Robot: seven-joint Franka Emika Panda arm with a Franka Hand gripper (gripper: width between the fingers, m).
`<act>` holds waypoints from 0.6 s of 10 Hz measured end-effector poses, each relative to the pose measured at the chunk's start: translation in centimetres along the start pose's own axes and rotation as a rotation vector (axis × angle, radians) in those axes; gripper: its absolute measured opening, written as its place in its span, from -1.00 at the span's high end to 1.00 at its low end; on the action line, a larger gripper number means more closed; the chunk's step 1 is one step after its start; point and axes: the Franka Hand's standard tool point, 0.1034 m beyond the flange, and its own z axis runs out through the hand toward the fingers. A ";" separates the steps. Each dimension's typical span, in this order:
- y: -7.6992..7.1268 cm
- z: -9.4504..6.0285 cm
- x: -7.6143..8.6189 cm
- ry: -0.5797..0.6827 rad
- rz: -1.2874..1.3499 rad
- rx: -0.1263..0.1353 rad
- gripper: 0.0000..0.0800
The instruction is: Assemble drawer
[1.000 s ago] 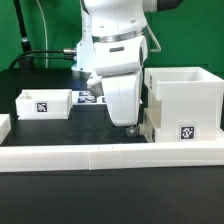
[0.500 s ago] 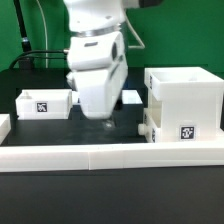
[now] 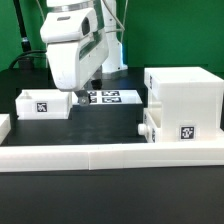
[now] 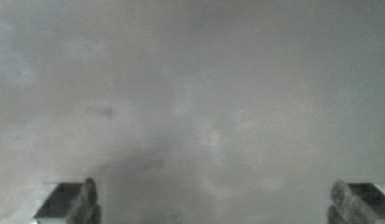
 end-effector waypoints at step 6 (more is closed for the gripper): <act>-2.3 -2.1 -4.8 -0.008 0.279 -0.046 -0.62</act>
Offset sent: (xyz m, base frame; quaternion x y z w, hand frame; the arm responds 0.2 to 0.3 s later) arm -0.0365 -0.0523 0.0156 -0.0193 0.0171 0.0692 0.9973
